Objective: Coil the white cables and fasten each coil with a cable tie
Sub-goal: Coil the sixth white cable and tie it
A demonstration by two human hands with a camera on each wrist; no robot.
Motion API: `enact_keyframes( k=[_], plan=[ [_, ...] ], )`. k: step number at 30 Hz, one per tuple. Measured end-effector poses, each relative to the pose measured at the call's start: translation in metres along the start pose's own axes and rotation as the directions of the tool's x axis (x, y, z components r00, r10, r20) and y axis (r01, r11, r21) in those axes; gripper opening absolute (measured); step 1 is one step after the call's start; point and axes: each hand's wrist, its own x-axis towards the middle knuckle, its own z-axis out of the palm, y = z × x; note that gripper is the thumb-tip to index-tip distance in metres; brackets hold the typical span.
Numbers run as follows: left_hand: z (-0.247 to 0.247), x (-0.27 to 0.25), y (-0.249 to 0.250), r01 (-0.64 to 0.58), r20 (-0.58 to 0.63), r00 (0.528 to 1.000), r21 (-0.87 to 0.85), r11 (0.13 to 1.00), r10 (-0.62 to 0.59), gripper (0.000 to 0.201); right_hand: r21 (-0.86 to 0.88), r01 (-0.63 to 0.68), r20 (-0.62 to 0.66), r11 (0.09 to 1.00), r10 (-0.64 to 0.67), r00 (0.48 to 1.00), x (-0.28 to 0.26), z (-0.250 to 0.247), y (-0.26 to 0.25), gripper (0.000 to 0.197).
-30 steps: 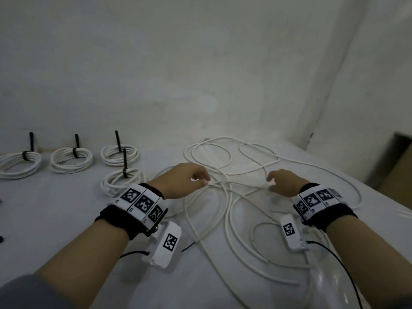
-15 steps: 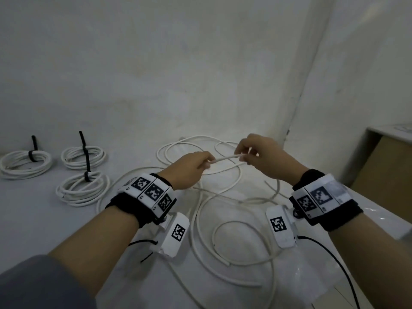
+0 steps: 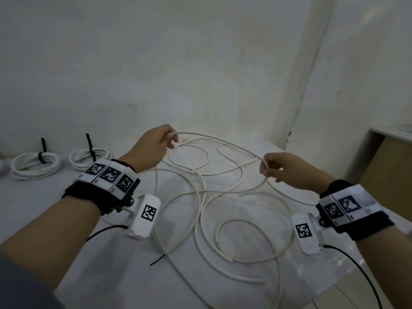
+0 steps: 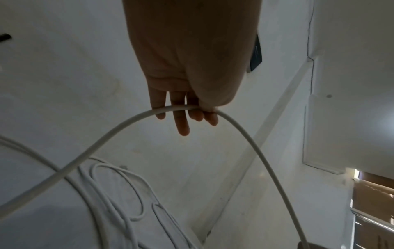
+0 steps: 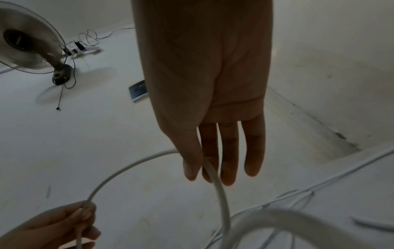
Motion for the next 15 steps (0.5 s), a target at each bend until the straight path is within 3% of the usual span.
enact_keyframes(
  k=[3,8,12,15],
  plan=[
    [-0.011,-0.008,-0.009,0.018,0.024,1.000,0.013,1.000,-0.019,0.018,0.053,-0.052,-0.089,0.997,0.057,0.994,0.005,0.004,0.001,0.014],
    [-0.023,-0.026,-0.033,0.010,0.221,0.975,0.107,0.994,-0.034,0.019,0.488,-0.058,-0.261,0.871,0.209,0.942,0.021,0.002,-0.007,0.015],
    [-0.030,-0.048,-0.041,0.063,0.305,0.945,0.193,0.979,-0.121,0.043,0.530,-0.091,-0.306,0.843,0.290,0.907,0.031,0.008,-0.007,0.014],
    [-0.029,-0.068,-0.035,0.120,0.329,0.919,0.288,0.950,-0.215,0.038,0.494,-0.173,-0.265,0.852,0.338,0.903,0.034,0.019,-0.005,0.008]
  ],
)
